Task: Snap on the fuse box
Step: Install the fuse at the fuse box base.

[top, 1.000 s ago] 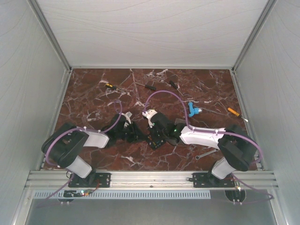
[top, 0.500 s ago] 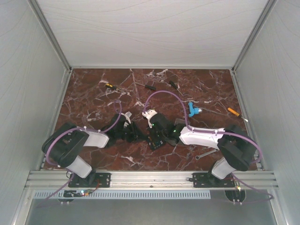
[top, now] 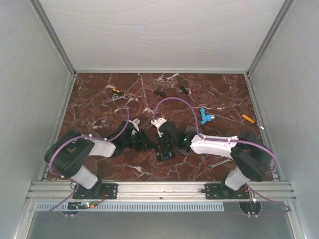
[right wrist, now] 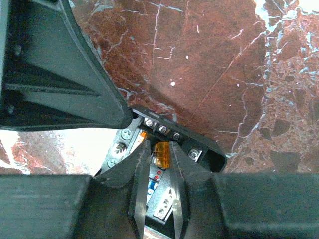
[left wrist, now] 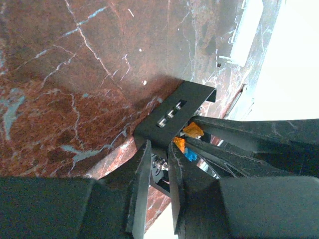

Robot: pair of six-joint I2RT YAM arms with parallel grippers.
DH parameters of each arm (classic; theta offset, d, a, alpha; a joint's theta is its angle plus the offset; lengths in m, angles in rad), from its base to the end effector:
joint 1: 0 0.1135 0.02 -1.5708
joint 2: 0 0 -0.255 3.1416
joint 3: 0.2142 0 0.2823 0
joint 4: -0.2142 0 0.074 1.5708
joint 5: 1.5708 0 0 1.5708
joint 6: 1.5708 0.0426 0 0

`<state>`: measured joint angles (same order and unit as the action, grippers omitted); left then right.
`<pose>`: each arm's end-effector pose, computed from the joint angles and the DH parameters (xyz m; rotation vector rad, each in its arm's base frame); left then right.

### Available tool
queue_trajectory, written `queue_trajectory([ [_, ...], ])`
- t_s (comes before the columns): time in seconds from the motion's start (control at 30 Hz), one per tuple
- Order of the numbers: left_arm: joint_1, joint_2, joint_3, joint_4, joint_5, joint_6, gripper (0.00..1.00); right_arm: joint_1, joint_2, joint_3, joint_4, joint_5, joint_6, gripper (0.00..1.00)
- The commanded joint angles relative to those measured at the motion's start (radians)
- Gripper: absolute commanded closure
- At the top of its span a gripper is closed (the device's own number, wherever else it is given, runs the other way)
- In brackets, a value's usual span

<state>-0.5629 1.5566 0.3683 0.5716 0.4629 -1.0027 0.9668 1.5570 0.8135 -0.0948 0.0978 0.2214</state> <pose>0.2152 -0.1583 0.0701 -0.2434 2.4587 -1.3038 0.1954 0.2758 0.1394 -0.8488 2.2974 0.4264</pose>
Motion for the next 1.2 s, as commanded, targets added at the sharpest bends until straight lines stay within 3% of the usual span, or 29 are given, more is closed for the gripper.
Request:
queue_trajectory([
  [0.0, 0.001, -0.029, -0.005, 0.047, -0.005, -0.024, 0.8, 0.008, -0.052, 0.022, -0.02, 0.005, 0.039, 0.8],
  [0.47, 0.001, -0.124, -0.055, -0.013, -0.032, -0.036, 0.7, 0.008, -0.052, 0.034, -0.038, -0.023, 0.07, 0.8],
  [1.17, -0.077, -0.096, -0.103, 0.017, 0.001, -0.079, 0.73, 0.007, -0.009, 0.026, -0.036, 0.021, 0.125, 0.99],
])
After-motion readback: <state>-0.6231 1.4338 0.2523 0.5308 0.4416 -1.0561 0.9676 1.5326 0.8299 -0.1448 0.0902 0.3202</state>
